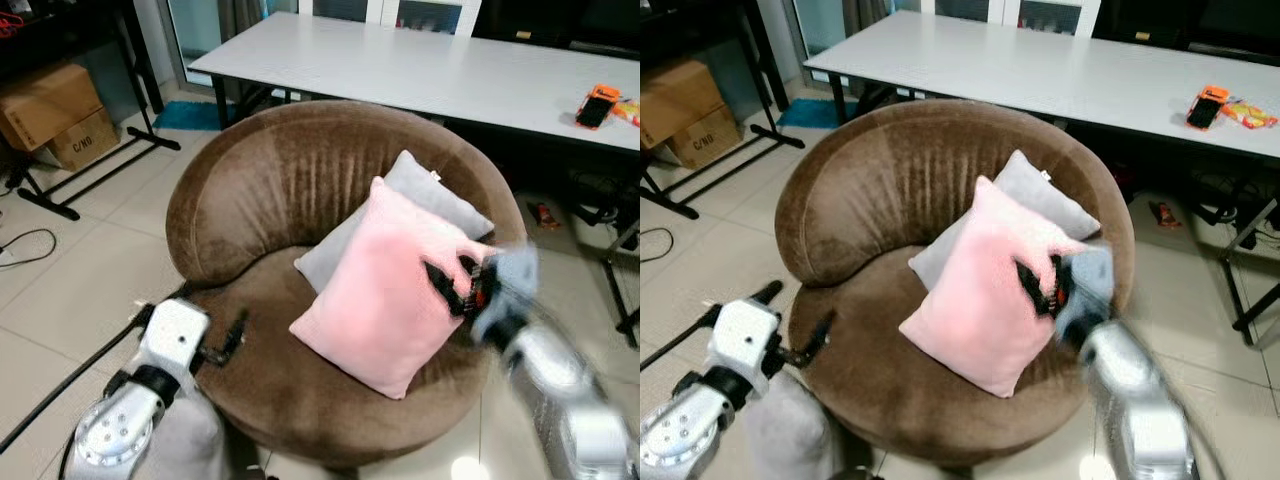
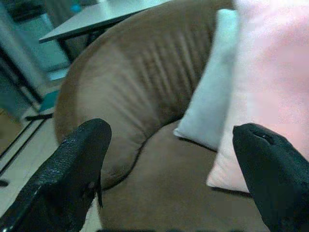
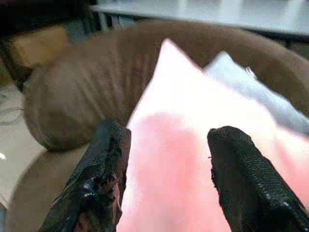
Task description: Move the pillow to the sofa from floor
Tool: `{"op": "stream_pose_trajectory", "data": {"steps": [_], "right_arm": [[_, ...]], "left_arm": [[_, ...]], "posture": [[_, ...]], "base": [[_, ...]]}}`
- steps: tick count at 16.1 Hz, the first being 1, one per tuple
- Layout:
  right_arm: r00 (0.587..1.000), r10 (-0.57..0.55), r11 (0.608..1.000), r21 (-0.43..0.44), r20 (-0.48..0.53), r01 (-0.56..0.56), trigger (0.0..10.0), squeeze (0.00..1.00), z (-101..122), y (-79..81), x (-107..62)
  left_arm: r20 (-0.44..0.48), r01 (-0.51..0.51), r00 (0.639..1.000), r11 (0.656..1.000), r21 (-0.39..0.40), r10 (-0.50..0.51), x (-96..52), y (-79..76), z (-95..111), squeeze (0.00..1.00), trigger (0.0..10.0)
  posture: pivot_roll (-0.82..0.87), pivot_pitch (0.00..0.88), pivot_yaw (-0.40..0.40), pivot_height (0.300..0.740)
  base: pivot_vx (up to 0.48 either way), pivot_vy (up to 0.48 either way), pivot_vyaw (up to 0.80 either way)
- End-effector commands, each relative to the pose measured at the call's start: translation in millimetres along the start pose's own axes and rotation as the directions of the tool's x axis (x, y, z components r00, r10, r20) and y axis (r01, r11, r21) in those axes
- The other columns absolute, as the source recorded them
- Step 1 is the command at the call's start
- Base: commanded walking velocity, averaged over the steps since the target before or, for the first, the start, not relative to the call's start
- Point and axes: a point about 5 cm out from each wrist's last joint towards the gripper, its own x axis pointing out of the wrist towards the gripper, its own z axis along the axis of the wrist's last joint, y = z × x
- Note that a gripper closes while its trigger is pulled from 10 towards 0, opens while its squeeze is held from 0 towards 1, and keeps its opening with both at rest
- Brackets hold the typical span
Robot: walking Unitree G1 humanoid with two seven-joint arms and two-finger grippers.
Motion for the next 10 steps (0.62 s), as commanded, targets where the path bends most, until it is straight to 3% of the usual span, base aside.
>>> {"op": "stream_pose_trajectory", "data": {"steps": [1, 2, 4, 10], "right_arm": [[1.0, -0.002, 1.0, -0.027, 0.016, 0.002, 10.0, 0.0, 4.3, 4.6, -2.5], [1.0, 0.022, 0.997, -0.073, 0.002, -0.022, 10.0, 0.0, -2.6, 15.4, -6.6], [0.997, 0.076, 0.995, -0.056, -0.021, -0.077, 10.0, 0.0, -6.4, 24.4, -7.9], [0.995, 0.087, 0.991, -0.098, -0.042, -0.091, 10.0, 0.0, -5.0, 13.9, -7.8]], "left_arm": [[0.006, -0.046, 0.999, 0.999, 0.016, 0.046, -2.5, 1.9, 2.0, 0.0, 10.0], [0.003, -0.055, 0.998, 0.998, 0.002, 0.055, -4.8, -2.1, -0.2, 0.0, 10.0], [0.006, -0.067, 0.998, 0.998, 0.004, 0.067, -5.0, -2.6, -0.1, 0.0, 10.0], [0.009, -0.099, 0.995, 0.995, 0.01, 0.099, -7.6, -0.1, -0.1, 0.0, 10.0]], "posture": [[-0.03, 0.0, -0.015, 0.74], [-0.04, 0.0, -0.025, 0.74], [-0.04, 0.0, -0.029, 0.74], [-0.03, 0.0, -0.039, 0.74]], "base": [[0.0, 0.0, 0.0], [0.0, 0.0, 0.0], [0.0, 0.27, 0.74], [0.0, 0.307, 0.8]]}}
